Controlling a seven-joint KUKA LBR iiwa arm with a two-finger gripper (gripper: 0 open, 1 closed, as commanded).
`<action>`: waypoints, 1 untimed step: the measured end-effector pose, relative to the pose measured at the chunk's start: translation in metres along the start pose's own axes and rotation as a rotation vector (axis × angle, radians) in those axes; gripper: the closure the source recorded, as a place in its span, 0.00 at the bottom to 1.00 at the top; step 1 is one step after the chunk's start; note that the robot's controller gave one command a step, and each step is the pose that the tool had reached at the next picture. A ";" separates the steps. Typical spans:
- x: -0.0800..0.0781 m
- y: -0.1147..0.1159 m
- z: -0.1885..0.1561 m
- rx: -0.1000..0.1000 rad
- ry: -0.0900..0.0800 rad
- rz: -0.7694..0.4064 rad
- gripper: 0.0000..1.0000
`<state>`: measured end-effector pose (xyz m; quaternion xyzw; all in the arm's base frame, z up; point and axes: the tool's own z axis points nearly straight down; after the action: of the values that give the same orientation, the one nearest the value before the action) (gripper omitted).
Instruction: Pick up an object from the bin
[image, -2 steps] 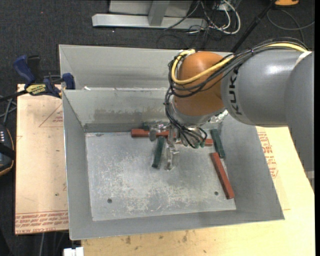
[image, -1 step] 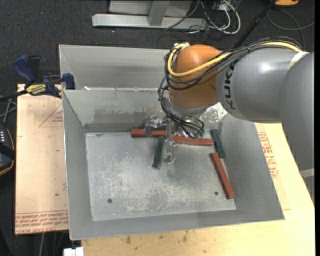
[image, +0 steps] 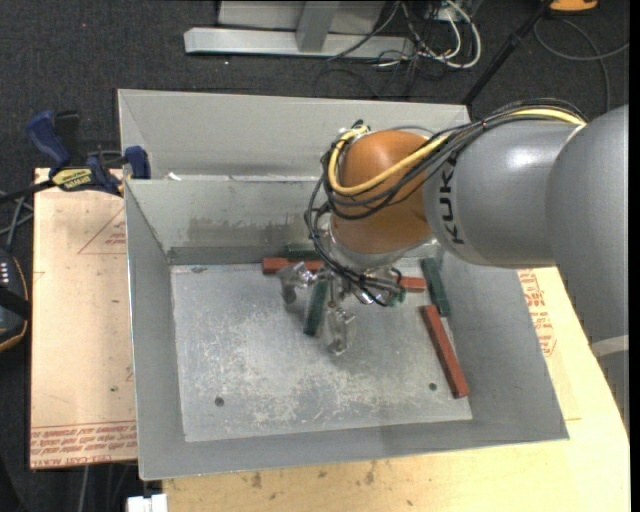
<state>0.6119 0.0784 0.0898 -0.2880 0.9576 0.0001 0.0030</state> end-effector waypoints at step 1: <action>-0.013 -0.050 0.019 -0.002 0.000 -0.268 1.00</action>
Offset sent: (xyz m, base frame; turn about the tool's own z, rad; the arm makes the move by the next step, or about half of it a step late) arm 0.0000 0.0000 0.0000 0.0000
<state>0.6503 0.0437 0.0713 -0.4133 0.9106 0.0007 0.0025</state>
